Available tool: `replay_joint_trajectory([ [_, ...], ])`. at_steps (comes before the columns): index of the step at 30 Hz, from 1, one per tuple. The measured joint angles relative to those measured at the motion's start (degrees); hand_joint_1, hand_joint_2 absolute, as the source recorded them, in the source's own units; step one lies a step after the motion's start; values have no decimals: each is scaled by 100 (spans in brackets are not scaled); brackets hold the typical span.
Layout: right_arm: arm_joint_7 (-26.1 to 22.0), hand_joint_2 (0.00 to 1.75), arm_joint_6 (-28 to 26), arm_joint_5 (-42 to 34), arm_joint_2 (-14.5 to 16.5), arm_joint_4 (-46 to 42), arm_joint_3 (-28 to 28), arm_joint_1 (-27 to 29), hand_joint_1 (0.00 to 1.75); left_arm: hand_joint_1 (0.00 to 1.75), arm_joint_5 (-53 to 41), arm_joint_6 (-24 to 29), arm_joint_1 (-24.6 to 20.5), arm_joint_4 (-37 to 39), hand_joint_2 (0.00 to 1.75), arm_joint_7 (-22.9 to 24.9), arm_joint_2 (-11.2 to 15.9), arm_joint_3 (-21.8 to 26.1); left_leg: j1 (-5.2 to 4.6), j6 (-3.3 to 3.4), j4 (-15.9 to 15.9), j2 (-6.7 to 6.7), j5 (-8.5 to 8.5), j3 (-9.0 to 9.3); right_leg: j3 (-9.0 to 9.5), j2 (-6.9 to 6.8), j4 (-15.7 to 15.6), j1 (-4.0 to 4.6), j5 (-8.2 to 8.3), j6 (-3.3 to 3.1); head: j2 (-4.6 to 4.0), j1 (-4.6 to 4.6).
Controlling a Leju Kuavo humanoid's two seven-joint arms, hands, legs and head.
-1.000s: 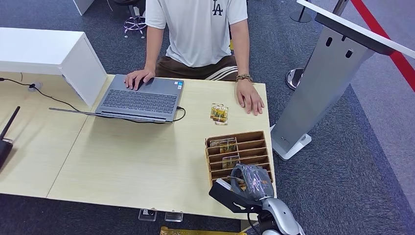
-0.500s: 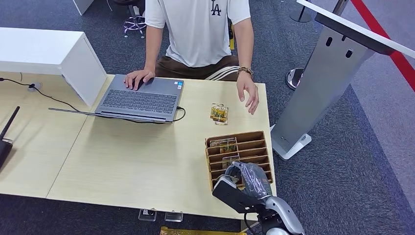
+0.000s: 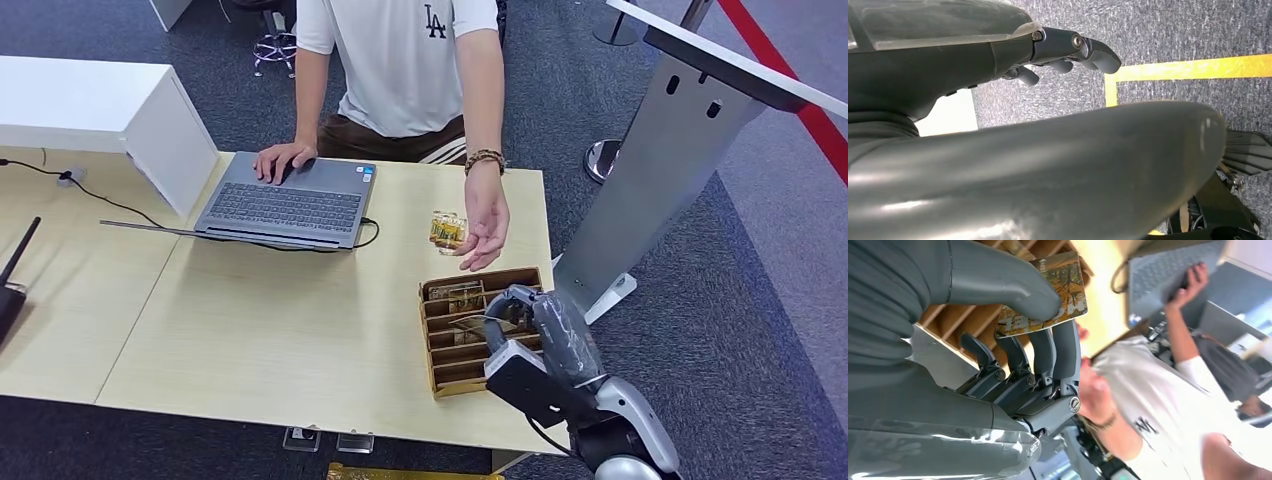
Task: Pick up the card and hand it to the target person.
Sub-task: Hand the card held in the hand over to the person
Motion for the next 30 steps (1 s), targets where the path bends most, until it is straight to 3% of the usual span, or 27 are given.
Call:
replay_joint_trajectory([
  [4, -256, 175, -253, 235, -28, -240, 9, -47, 150, 0, 1, -2, -1, -1, 0, -32, 0, 0, 0, 0, 0, 0, 0, -1, 0, 0, 0, 0, 0, 0, 0, -6],
  [6, -355, 175, -625, 773, -11, -296, 16, -69, 150, 0, 0, -12, -2, -1, 0, -58, 0, 0, 0, 0, 0, 0, 0, -2, 0, -1, 0, 0, 0, 0, -1, -4],
  [15, -733, 175, -3409, 4209, 309, -270, -8, 23, 150, 0, -120, -37, -8, -1, 0, -103, -18, -8, 0, 0, 0, 0, 0, -1, -1, 0, 0, 0, 0, 0, -1, 5],
  [18, -1182, 175, -3536, 4748, 569, -380, -146, 237, 150, 0, -142, -36, -6, 0, 0, -92, -28, -14, 1, -1, -1, 0, -1, -2, -2, -1, 0, 1, -2, -2, 0, -4],
  [22, -1772, 175, -3559, 4662, 925, -490, -418, 463, 150, 0, -144, -22, -6, -1, 0, -73, -42, -16, 1, -2, -1, 0, -1, -2, -2, 0, 0, 1, -3, -3, -1, -9],
  [30, -2042, 175, -3563, 4386, 1310, -421, -735, 645, 150, 0, -127, -2, -7, -2, 0, -25, -46, -16, 0, -1, -1, 0, -1, -2, 0, 0, 0, 0, -2, -2, -1, 7],
])
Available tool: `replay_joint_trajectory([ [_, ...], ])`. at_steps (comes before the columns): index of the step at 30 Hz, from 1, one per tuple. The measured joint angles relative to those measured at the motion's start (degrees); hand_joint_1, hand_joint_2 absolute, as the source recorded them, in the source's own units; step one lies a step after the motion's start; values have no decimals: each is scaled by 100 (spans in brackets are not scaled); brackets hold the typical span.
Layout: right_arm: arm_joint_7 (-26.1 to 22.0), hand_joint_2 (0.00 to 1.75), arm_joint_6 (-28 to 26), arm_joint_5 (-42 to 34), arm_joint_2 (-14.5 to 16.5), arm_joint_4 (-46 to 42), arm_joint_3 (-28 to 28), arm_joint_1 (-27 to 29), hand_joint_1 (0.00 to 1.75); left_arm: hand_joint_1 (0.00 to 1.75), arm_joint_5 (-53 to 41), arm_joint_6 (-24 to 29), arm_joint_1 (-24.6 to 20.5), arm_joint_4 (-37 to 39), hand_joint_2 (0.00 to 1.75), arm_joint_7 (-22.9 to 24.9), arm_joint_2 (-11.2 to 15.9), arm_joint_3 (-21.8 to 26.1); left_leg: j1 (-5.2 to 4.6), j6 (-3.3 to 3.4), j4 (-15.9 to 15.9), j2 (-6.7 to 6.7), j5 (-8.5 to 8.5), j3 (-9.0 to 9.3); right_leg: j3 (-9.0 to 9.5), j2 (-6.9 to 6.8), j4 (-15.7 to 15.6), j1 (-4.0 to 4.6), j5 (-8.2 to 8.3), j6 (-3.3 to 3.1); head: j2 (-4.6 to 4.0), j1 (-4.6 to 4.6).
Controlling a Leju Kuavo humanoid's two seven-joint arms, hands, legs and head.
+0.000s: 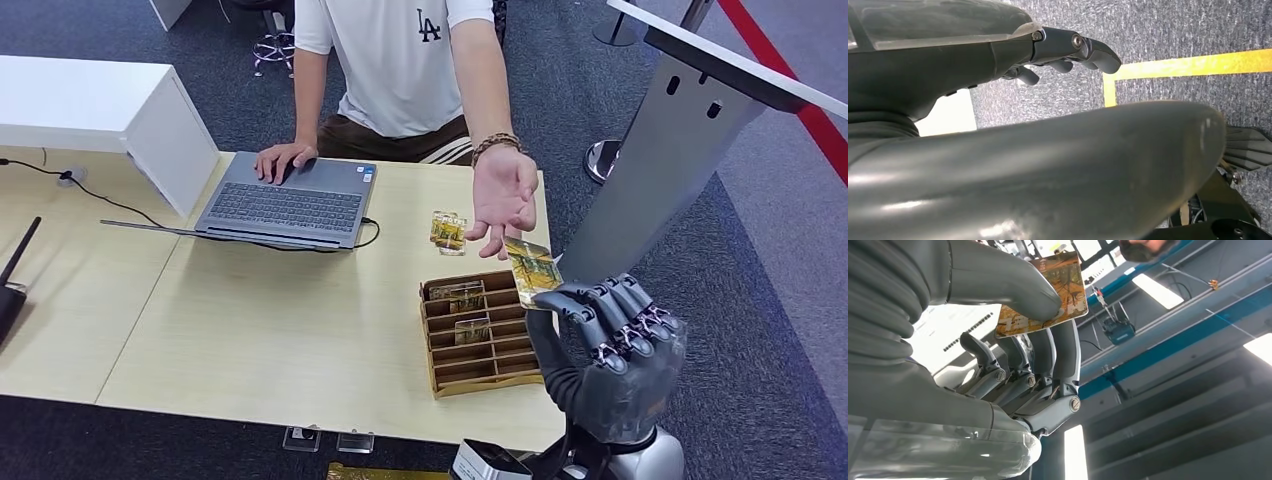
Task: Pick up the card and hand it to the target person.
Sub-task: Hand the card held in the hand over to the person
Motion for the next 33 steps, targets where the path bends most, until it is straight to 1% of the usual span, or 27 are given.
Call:
replay_joint_trajectory([
  [9, 517, 175, 2, 45, 21, 490, 7, -43, 150, 0, 14, -12, -3, 0, 0, 15, 0, -2, 0, 0, 0, 0, 0, -2, -1, 0, 0, 0, 0, 0, 1, -10],
  [13, 959, 175, 2, -97, 2, 897, 63, -217, 150, 0, 51, -53, -12, 0, 0, 17, 0, -9, 0, 0, 0, 0, 0, -2, 0, 0, 0, 0, 0, 0, 1, -7],
  [16, 1177, 175, 2, -163, -16, 1259, 150, -386, 150, 0, 53, -69, -15, 1, 0, 22, 0, -22, 0, 0, 0, 0, 0, -2, 1, 0, 0, 0, 0, 0, 1, 1],
  [19, 1292, 175, 2, -242, -19, 1632, 236, -567, 150, 0, 54, -69, -20, -1, 0, 38, 0, -61, 0, 0, 0, -1, 1, -2, 0, -1, 0, 0, 0, 0, 1, -3],
  [22, 1296, 175, 2, -314, -15, 1922, 294, -684, 150, 0, 58, -68, -21, 0, 0, 46, 0, -89, 0, 0, 0, -1, 0, -2, 0, -1, 0, 0, 0, 0, 1, -6],
  [26, 1299, 175, 2, -395, -10, 2209, 340, -780, 0, 0, 62, -67, -21, 1, 175, 58, 0, -96, 0, 0, 0, -1, 0, -2, 0, -1, 1, 1, 0, 0, 1, -10],
  [29, 1333, 175, 2, -462, -10, 2379, 390, -844, 0, 0, 54, -92, -20, 0, 175, 69, 0, -99, 0, 0, 0, -1, 1, -2, 0, -1, 1, 1, 0, 0, 1, -7],
  [33, 1398, 175, 2, -508, -10, 2551, 466, -922, 0, 0, -10, -167, -20, 0, 0, 105, 0, -143, 0, 0, 0, -1, 1, -2, 0, -1, 1, 0, 0, 0, 1, -3],
])
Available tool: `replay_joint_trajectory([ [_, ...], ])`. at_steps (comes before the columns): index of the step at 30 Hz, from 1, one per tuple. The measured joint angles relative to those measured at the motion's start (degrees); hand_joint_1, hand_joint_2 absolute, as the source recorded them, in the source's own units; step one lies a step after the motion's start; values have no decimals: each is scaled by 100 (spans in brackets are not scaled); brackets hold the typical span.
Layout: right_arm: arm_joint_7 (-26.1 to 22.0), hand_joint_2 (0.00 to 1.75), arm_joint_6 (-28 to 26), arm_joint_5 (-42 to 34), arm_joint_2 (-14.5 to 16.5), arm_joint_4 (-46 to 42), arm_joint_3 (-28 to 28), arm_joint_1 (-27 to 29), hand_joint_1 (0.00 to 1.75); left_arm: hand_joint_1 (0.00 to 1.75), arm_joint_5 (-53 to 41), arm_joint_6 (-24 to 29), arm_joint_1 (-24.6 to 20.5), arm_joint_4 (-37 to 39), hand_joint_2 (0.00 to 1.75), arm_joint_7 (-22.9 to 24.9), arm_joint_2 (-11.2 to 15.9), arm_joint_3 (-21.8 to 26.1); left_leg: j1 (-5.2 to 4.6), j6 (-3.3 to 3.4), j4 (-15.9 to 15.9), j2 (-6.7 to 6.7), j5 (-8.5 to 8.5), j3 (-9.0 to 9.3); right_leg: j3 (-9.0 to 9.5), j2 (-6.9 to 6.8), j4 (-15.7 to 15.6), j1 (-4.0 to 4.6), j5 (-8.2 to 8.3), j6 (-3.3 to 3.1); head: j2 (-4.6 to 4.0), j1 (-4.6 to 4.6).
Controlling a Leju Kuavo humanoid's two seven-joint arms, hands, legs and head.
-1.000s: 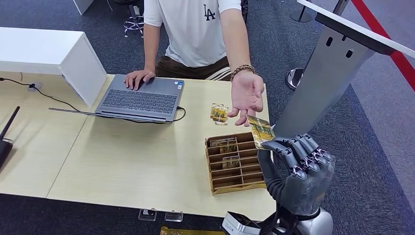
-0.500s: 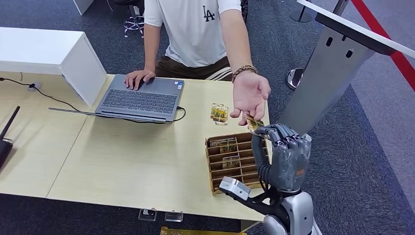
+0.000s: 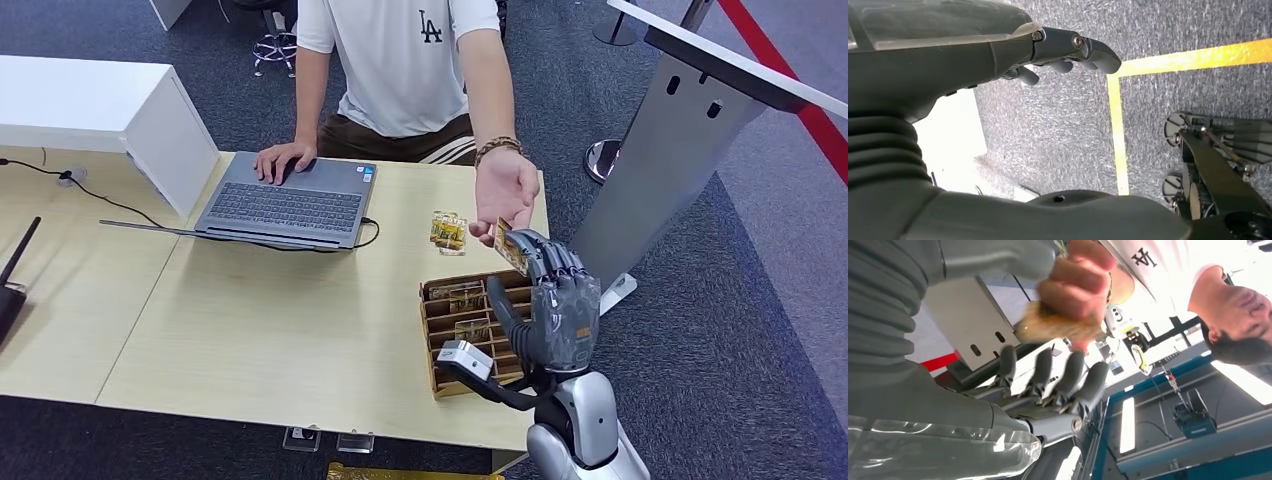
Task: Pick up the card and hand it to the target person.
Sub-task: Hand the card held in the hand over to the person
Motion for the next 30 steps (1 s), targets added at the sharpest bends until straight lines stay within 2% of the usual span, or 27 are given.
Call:
replay_joint_trajectory([
  [2, 23, 175, 7, -117, -2, 67, 25, -30, 0, 0, 25, 10, 0, -1, 0, -8, 0, -6, 0, 0, 0, 0, 0, 0, -1, 0, 0, 0, 0, 0, 1, 1],
  [4, -108, 175, 132, -777, -4, 122, 56, -48, 0, 0, 89, 47, 0, 0, 0, -19, 0, -6, 0, 0, 0, 0, 0, 0, -2, 0, 0, 0, 0, 0, 0, -1],
  [6, -447, 175, 514, -2352, -7, 149, 81, -49, 0, 0, 154, 95, 2, 1, 0, -13, 0, -6, 0, 0, 0, 0, 0, 0, -2, 0, 0, 0, 0, 0, 1, -4],
  [9, -923, 175, 1478, -5662, -16, 155, 84, -28, 0, 0, 227, 151, 4, 1, 0, 34, 1, -6, 0, 0, 0, 0, 0, 0, -3, 0, 0, 0, 0, 0, 1, -3],
  [11, -1013, 175, 2135, -7462, -40, 154, 69, 9, 0, 0, 266, 179, 5, 1, 0, 80, 2, -6, 0, 0, 0, 0, 0, 0, -4, 0, 0, 0, 0, 0, 1, -4],
  [12, -1010, 175, 2385, -8119, -61, 153, 60, 34, 0, 0, 284, 191, 6, 1, 0, 103, 2, -6, 0, 0, 0, 0, 0, 0, -4, 0, 0, 0, 0, 0, 1, -5],
  [14, -961, 175, 2629, -8848, -131, 143, 46, 87, 0, 0, 314, 212, 9, 1, 0, 133, 2, -5, 0, 0, 0, 0, 0, 0, -4, 0, 0, 0, 0, 0, 0, -5],
  [20, -508, 175, 2626, -9217, -472, 13, 37, 294, 0, 0, 371, 253, 13, 2, 0, 144, 10, 4, 0, 0, 1, 0, -1, -1, -5, 0, -1, -1, 0, 0, 1, 1],
  [30, 85, 175, 2299, -8658, -1052, -468, -200, 759, 0, 0, 391, 268, 21, 2, 0, 143, 40, 9, 0, 0, 1, 1, -1, 2, -5, 1, -1, -1, 0, 0, -1, -8],
])
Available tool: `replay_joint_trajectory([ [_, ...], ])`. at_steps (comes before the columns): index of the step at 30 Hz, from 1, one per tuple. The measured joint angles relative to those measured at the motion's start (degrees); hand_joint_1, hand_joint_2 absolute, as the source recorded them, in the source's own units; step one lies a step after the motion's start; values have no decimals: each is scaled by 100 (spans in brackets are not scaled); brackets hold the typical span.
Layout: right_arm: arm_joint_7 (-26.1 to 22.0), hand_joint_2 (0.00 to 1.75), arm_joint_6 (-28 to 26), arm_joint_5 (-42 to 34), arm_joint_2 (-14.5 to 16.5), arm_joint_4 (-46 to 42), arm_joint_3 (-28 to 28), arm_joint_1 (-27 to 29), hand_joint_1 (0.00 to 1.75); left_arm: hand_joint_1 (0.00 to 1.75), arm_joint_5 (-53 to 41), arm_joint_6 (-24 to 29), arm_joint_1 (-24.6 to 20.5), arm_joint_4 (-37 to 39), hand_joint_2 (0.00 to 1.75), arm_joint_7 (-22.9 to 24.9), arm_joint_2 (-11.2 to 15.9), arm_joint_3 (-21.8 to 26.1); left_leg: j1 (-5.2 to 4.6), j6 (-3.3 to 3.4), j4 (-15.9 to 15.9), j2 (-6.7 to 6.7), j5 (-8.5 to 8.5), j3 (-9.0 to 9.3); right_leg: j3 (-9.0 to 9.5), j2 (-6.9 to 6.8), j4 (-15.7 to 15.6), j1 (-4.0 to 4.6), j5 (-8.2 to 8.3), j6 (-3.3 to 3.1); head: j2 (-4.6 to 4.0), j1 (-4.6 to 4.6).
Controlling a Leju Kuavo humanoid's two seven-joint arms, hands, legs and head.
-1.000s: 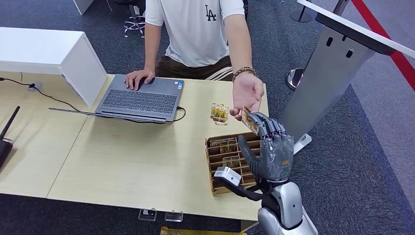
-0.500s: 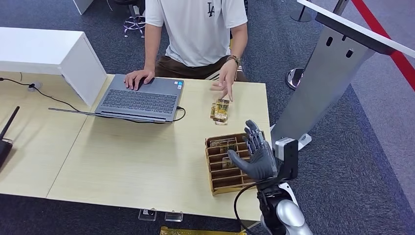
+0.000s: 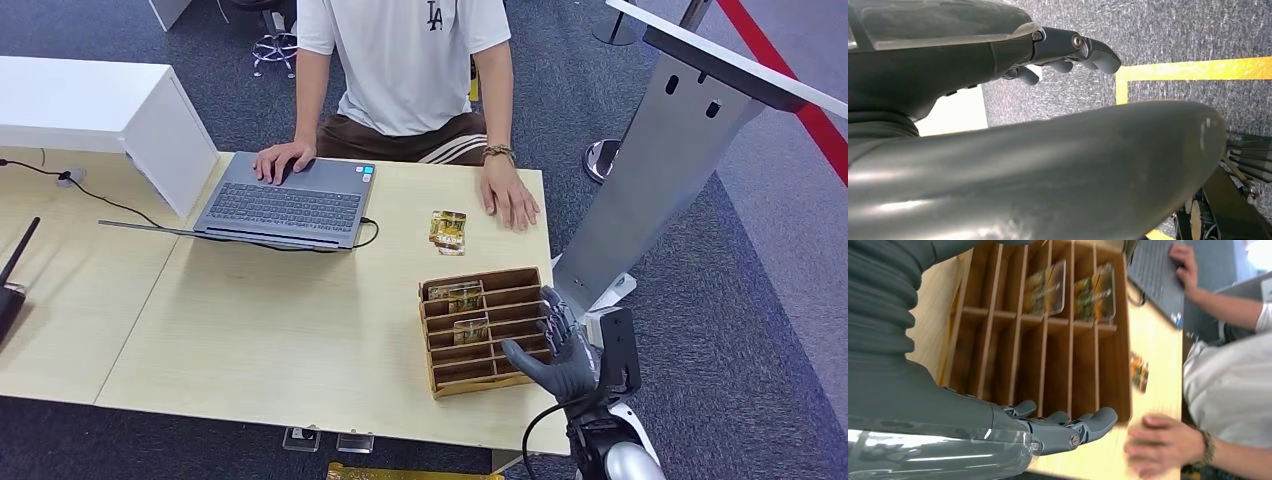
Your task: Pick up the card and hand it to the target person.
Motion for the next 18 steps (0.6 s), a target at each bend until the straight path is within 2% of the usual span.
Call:
replay_joint_trajectory([
  [8, 334, 175, 126, 475, -327, -466, -260, 245, 0, 0, 0, 2, 0, 0, 0, -14, 5, 0, 0, 0, 0, 0, 0, 0, 0, 1, 0, 0, 0, 0, 0, 7],
  [18, 386, 175, 491, 481, -423, -668, -366, 315, 0, 0, -14, 37, -2, 0, 0, -24, 5, -2, 0, 0, 0, 1, 0, -1, 0, 0, 0, 0, 0, 0, 0, 5],
])
